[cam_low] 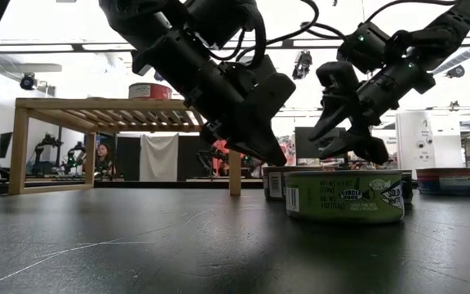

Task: Stack canned seafood by type on shelf
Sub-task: Stack the blue pink tuna can on top of the other blue pink tuna can on the shelf

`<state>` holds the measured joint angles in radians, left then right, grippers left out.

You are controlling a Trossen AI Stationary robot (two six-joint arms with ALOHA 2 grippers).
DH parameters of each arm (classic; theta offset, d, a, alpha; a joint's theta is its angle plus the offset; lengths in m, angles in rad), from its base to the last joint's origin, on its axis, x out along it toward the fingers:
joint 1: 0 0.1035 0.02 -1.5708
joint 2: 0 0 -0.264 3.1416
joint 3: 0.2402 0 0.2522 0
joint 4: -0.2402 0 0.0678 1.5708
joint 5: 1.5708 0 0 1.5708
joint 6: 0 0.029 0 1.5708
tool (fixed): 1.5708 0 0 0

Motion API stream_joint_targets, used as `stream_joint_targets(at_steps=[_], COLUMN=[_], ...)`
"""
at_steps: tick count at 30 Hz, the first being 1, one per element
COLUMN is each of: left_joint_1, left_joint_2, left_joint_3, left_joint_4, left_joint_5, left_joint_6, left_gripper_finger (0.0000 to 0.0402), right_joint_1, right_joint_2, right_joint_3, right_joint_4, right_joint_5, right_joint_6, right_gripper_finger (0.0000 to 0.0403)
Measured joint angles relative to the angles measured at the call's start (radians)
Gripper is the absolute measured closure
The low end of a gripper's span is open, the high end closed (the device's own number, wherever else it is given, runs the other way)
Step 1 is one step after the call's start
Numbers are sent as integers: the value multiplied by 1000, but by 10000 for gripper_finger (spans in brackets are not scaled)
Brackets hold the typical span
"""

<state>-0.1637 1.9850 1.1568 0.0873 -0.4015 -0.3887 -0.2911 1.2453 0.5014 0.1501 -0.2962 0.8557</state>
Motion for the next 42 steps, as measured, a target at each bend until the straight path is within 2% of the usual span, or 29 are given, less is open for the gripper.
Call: stream_joint_targets(at_steps=[15,22,33,42], left_joint_1=[-10,-22,-23,-23], left_joint_2=[3,4,8,8], left_joint_3=[-7,-10,-13,-14], left_joint_4=[2,0,-8,-2], left_joint_5=[-2,-2,-2,-4], left_joint_6=[-56,-71,-74,-74], left_gripper_finger=[401,401,401,401], right_joint_1=[36,45,62,78], right_joint_2=[32,110,197,210], right_joint_3=[0,-1,-1,-1], right_joint_4=[10,132,233,285], right_joint_5=[8,-10,-123,-122], right_joint_6=[-43,-45,-64,-135], right_gripper_finger=[159,134,108,112])
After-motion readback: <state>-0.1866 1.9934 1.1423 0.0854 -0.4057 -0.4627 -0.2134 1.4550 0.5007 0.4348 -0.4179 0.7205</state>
